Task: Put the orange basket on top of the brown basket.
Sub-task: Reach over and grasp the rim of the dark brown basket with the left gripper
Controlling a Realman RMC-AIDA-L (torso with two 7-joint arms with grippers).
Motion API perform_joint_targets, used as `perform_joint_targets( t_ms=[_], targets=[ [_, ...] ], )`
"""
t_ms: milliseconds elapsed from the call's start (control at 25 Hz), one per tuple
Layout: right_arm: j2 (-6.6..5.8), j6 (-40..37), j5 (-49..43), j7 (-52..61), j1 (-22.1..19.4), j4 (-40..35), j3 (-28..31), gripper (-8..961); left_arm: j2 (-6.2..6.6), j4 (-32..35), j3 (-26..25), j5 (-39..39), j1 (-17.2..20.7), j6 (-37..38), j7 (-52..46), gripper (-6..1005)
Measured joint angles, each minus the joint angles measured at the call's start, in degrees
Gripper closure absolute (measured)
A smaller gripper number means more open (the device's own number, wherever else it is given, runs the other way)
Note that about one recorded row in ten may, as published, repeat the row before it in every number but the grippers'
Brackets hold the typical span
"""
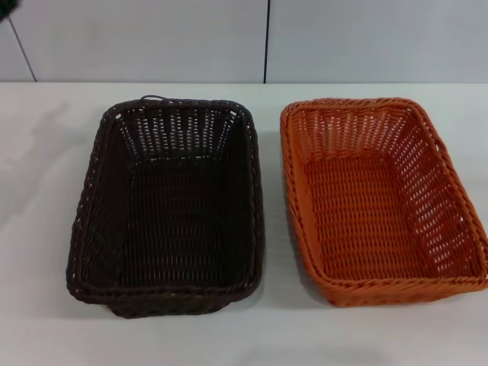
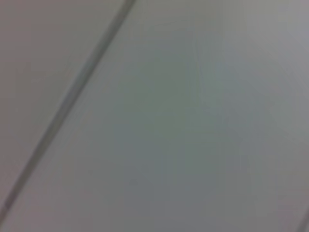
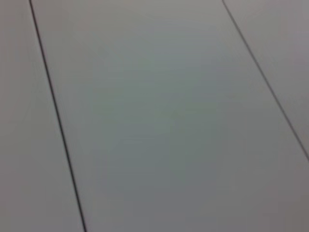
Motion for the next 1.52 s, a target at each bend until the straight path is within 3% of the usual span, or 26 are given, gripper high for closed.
perform_joint_targets(
  t_ms=[80, 120, 160, 200, 240, 320, 440, 720, 880, 920, 1040, 1080, 1160, 1240, 1520],
  targets=[
    [-0.01, 0.07, 0.00, 0.00, -0.12, 0.00, 0.22, 257, 3.08, -3.13, 3.62, 7.10, -0.47, 1.12, -10.75, 154],
    [-0.01, 0.23, 0.00, -0.01, -0.22, 0.00, 0.47, 257, 5.44, -5.44, 5.57, 13.39, -1.21, 0.53, -19.96, 154],
    [-0.04, 0.54, 0.00, -0.01, -0.31, -0.01, 0.71, 257, 6.03, -6.23, 5.94, 15.84, -1.48, -0.15, -22.61, 155],
    [-0.09, 1.35, 0.00, -0.01, -0.43, -0.14, 1.12, 258, 8.17, -9.77, 6.77, 25.02, -2.72, -4.02, -32.22, 155],
    [-0.09, 1.35, 0.00, -0.01, -0.43, -0.14, 1.12, 258, 8.17, -9.77, 6.77, 25.02, -2.72, -4.02, -32.22, 155],
    [-0.12, 2.22, 0.00, -0.01, -0.47, -0.32, 1.48, 258, 9.56, -13.32, 6.68, 34.77, -4.19, -9.27, -40.01, 156],
    [-0.18, 2.85, 0.00, -0.30, -0.48, -0.50, 1.89, 259, 10.09, -20.01, 5.73, 48.35, -6.26, -16.96, -50.34, 157],
    [-0.30, 3.27, 0.00, -0.38, -0.51, -0.79, 3.21, 261, 7.63, -30.20, 3.52, 69.59, -10.12, -31.17, -62.71, 159],
    [-0.31, 5.07, 0.00, -0.44, -0.62, -0.85, 3.28, 262, 5.38, -35.20, 3.18, 78.19, -11.23, -36.79, -66.94, 160],
    [-0.32, 5.61, 0.00, -0.47, -0.62, -0.89, 3.27, 263, 4.25, -36.89, 3.19, 80.04, -11.27, -38.31, -67.87, 161],
    [-0.55, 6.63, 0.00, -0.48, -0.51, -0.96, 3.27, 263, 1.53, -40.18, 3.17, 83.84, -11.10, -40.76, -69.32, 162],
    [-0.63, 6.88, 0.00, -0.49, -0.39, -0.95, 3.26, 264, 1.53, -40.18, 3.17, 83.84, -11.10, -40.76, -69.32, 162],
    [-0.77, 7.27, 0.00, -0.50, -0.14, -0.93, 3.26, 264, -1.31, -41.80, 2.87, 86.34, -10.82, -41.41, -70.74, 163],
    [-0.83, 7.70, 0.00, -0.51, 0.15, -0.94, 3.22, 265, -2.70, -42.12, 2.64, 86.63, -10.77, -41.60, -71.28, 163],
    [-0.94, 7.97, 0.00, -0.54, 0.44, -1.00, 3.24, 267, -4.86, -41.26, 3.13, 88.59, -10.51, -39.92, -72.00, 166]
  ],
)
